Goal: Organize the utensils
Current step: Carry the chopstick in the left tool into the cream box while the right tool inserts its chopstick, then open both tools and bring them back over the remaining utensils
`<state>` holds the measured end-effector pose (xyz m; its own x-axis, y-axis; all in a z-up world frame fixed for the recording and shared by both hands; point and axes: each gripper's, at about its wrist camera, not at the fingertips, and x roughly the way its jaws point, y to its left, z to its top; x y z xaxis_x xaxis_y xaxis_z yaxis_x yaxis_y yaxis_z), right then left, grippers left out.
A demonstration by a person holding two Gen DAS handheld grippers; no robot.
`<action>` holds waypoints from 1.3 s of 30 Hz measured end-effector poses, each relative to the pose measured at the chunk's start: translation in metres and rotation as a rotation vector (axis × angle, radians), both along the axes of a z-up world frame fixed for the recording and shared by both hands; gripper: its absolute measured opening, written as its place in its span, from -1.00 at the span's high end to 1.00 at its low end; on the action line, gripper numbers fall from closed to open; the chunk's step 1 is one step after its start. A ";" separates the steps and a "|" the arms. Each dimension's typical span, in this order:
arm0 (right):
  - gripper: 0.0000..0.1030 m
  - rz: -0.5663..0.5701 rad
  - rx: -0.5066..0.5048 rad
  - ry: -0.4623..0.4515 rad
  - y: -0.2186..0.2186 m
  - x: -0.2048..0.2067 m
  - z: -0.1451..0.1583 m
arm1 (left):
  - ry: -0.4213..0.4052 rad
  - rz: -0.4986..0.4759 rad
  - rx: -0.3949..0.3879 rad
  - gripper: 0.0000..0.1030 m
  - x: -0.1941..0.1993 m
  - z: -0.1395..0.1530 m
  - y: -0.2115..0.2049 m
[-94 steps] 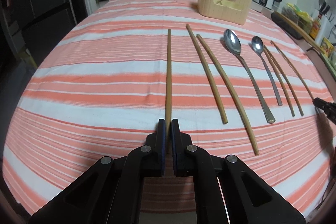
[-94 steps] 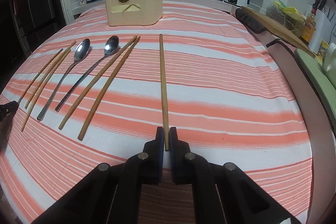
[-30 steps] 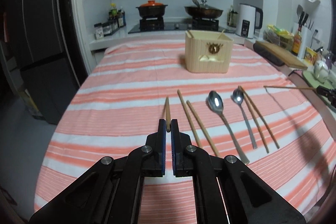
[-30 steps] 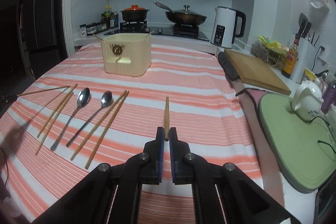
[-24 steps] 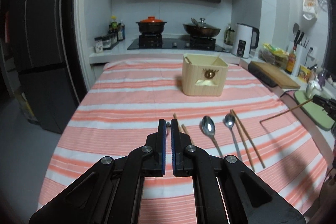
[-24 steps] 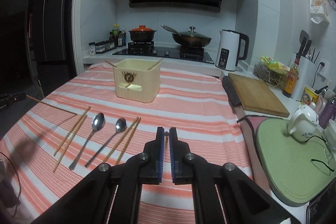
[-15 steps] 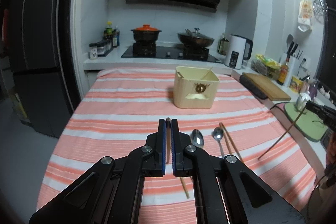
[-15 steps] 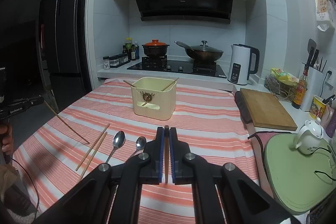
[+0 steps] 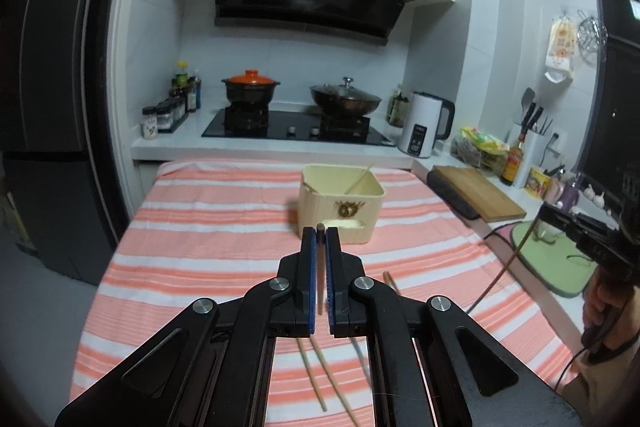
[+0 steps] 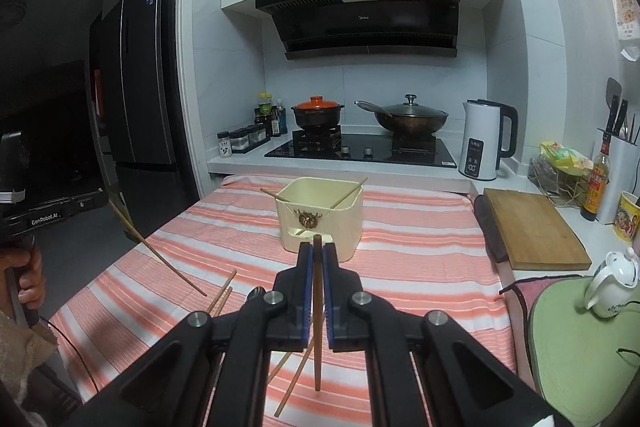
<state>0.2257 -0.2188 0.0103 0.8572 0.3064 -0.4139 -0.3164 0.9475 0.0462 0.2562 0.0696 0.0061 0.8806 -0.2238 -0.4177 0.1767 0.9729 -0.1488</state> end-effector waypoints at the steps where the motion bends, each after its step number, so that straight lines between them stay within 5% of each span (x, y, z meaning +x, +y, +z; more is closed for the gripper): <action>1: 0.91 0.001 -0.002 -0.013 0.002 0.005 0.004 | -0.011 -0.006 -0.001 0.96 0.003 0.007 -0.002; 13: 0.91 -0.004 0.029 -0.236 0.033 0.095 0.079 | -0.154 0.007 -0.036 0.96 0.101 0.077 -0.023; 22: 0.91 -0.014 0.094 -0.352 0.056 0.168 0.073 | -0.207 0.056 -0.039 0.96 0.188 0.057 -0.054; 30: 0.91 -0.024 0.140 -0.181 0.050 0.230 0.009 | -0.046 0.019 -0.061 0.97 0.240 -0.007 -0.064; 39: 0.85 0.016 0.195 0.066 0.040 0.254 -0.055 | 0.157 -0.058 -0.013 0.88 0.244 -0.055 -0.073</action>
